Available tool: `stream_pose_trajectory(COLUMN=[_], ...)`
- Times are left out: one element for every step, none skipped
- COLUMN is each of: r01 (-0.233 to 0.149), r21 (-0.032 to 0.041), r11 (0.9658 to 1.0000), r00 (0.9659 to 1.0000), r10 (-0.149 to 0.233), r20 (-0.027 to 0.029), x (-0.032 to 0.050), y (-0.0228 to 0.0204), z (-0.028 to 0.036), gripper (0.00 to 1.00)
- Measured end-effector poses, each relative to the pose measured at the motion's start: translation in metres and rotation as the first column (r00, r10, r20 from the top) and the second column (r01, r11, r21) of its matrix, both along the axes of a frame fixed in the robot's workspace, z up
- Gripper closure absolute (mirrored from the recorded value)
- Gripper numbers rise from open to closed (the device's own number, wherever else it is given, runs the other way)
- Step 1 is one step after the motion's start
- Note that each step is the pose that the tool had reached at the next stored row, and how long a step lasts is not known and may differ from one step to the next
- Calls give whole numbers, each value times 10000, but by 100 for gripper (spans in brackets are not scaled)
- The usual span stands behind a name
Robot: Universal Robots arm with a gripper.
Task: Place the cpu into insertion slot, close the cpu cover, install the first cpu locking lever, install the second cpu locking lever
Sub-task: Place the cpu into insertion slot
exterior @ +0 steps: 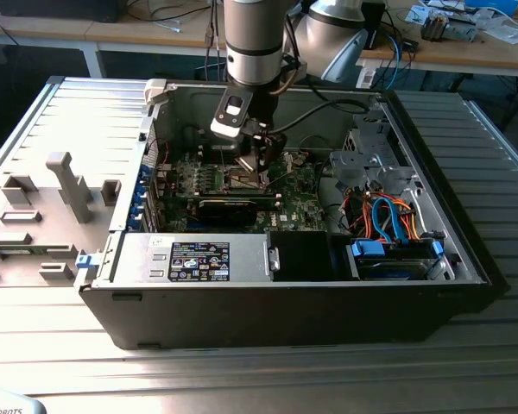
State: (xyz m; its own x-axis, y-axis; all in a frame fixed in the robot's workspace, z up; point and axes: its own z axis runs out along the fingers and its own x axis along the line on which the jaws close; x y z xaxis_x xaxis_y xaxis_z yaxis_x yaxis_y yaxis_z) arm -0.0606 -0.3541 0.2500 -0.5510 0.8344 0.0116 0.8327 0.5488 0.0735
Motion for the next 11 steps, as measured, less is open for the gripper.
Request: stream_pose_trajectory(r01=[102, 206, 355, 435, 503, 575, 606, 638, 668, 698, 730], r21=[-1, -2, -9, -12, -17, -21, -21, -20, -22, -22, -23], r11=[9999, 9998, 9994, 9991, 9987, 9983, 9982, 9980, 9978, 9976, 9973], r00=[9999, 9998, 9994, 9991, 9987, 9983, 9982, 9980, 9978, 9976, 9973], r10=[-102, -206, -355, -435, -503, -575, -606, -638, -668, -698, -730], r20=[-1, 0, 0, 0, -1, -1, -1, 0, 0, 0, 0], x=[0, 0, 0, 0, 0, 0, 0, 0, 0, 0, 0], y=[0, 0, 0, 0, 0, 0, 0, 0, 0, 0, 0], z=[-2, -4, -8, -10, -11, -13, -14, -16, -17, -19, -20], gripper=[46, 46, 46, 46, 46, 46, 46, 46, 46, 46, 46])
